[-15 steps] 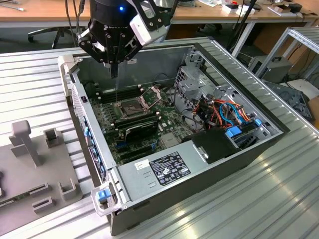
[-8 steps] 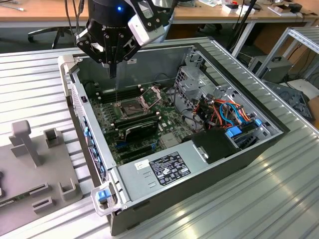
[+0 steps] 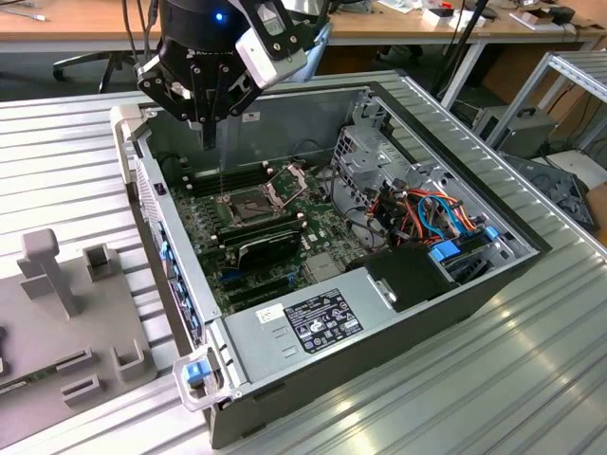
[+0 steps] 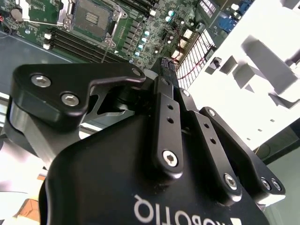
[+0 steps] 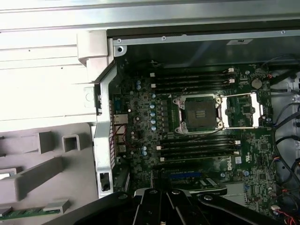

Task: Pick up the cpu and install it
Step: 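Reach for the cpu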

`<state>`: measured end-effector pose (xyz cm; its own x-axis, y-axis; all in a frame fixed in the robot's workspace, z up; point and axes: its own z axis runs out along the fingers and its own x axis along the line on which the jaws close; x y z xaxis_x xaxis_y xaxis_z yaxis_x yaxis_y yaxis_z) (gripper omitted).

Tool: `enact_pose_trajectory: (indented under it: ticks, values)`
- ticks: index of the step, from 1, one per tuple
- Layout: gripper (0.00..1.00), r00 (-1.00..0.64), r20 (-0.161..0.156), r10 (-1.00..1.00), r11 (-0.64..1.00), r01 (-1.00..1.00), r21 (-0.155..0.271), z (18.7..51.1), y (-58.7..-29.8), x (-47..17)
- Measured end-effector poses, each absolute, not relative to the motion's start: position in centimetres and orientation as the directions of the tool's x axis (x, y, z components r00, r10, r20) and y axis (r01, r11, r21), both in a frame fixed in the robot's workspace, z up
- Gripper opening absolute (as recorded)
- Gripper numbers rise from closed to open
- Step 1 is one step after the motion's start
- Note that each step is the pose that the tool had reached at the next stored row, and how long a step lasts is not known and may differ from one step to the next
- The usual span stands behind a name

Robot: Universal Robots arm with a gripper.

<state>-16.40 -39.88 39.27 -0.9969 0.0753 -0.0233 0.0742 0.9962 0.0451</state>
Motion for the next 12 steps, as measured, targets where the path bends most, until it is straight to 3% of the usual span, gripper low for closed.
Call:
enact_pose_trajectory:
  ticks: [12]
  values:
    - [0.11,-0.997,-0.023,0.075,0.996,0.074,0.045,39.23,-39.88,-17.09]
